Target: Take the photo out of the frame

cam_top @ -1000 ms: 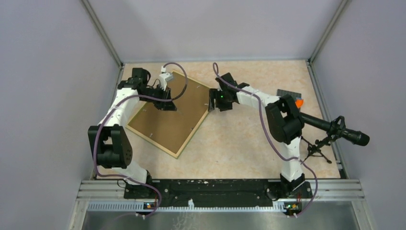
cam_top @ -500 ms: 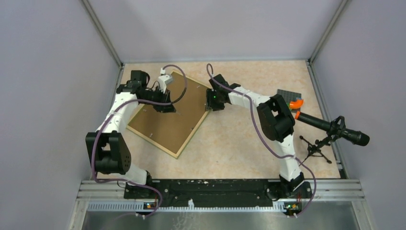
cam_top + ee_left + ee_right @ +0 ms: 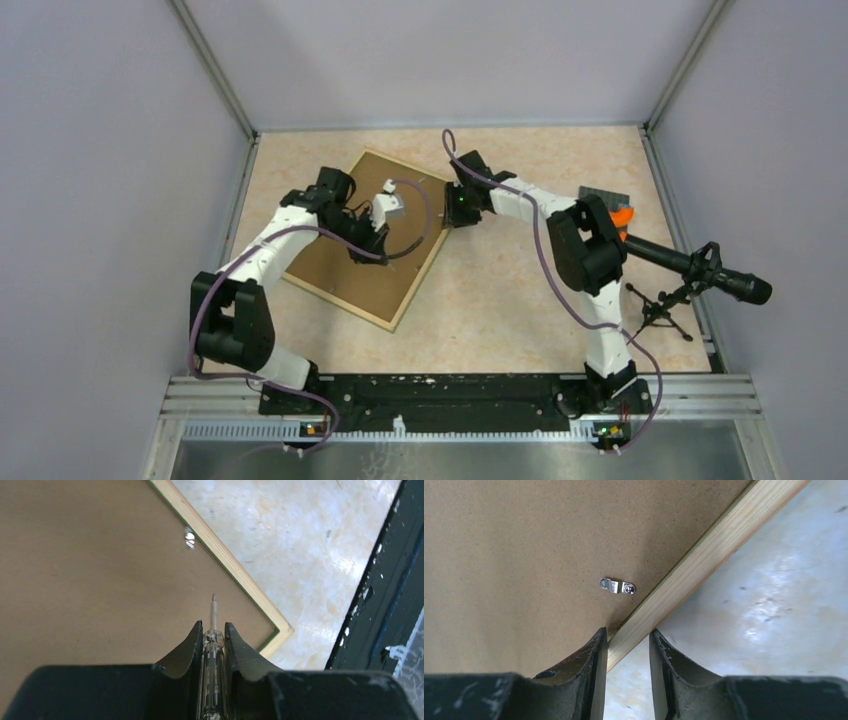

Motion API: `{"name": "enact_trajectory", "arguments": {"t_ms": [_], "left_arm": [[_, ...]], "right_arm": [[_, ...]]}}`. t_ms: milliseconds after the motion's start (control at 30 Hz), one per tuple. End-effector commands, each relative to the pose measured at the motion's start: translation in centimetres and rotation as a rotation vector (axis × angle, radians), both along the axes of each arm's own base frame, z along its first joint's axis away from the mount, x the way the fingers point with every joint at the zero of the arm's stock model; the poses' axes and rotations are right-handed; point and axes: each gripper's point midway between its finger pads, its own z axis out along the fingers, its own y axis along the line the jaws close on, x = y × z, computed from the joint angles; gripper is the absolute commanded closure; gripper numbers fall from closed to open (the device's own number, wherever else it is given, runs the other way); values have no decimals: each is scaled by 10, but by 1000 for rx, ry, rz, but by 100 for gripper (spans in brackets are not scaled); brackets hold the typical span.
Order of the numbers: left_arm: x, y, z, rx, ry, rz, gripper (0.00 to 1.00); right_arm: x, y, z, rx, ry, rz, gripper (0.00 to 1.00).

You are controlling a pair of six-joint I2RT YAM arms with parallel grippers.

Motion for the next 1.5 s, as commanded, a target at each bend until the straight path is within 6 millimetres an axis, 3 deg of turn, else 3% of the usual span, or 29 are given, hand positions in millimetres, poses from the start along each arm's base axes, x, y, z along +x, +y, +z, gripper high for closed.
{"name": "enact_trajectory", "arguments": {"t_ms": [0, 333, 667, 967, 1267, 1467], "left_arm": [[-12, -20, -5, 29, -88, -125, 100], [3, -74, -18, -11, -96, -140, 100], [20, -95, -29, 1, -130, -154, 100], [27, -96, -34, 32, -136, -158, 100], [17, -86, -4, -17, -116, -163, 100], [8, -76, -15, 18, -113, -182, 100]], "right_arm": [[-26, -65, -35, -218, 115, 71, 92], [-28, -50, -29, -142, 126, 129, 100], [-30, -51, -31, -147, 132, 140, 100], [-32, -50, -34, -141, 144, 145, 100], [-34, -50, -34, -137, 152, 149, 100], [-34, -49, -35, -124, 153, 153, 100]]}}
